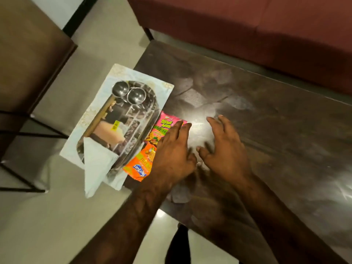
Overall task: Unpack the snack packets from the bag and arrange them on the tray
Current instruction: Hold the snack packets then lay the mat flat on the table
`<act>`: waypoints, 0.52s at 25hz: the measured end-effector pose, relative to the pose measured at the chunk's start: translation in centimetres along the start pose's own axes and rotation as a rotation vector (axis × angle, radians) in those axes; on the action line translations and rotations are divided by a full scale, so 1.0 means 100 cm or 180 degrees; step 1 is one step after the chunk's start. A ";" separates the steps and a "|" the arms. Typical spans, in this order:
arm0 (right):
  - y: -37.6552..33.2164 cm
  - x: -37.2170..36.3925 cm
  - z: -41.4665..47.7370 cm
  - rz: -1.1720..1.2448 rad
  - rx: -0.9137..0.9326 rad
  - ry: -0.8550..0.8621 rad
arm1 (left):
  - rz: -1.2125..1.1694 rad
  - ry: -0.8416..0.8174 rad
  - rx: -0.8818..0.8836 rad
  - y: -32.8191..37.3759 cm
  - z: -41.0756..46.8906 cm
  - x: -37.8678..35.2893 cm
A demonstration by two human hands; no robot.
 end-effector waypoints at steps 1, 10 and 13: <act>-0.018 -0.012 0.004 0.0044 0.0009 -0.0118 | -0.0032 0.0029 0.0147 -0.021 -0.002 0.008; -0.093 -0.097 0.040 0.0615 -0.0879 -0.0623 | -0.0610 -0.0222 0.0769 -0.133 -0.010 0.036; -0.100 -0.119 0.050 0.0875 -0.1384 -0.0522 | -0.0304 -0.0314 0.0651 -0.148 -0.007 0.041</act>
Point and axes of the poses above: each hand's wrist, its own z-axis towards the middle knuckle, its own x-axis out of the back of the hand, y = z × x, the point moved 6 cm from there along z, towards the middle knuckle, and after that the axes turned 7 degrees about -z, right-handed, at the moved point
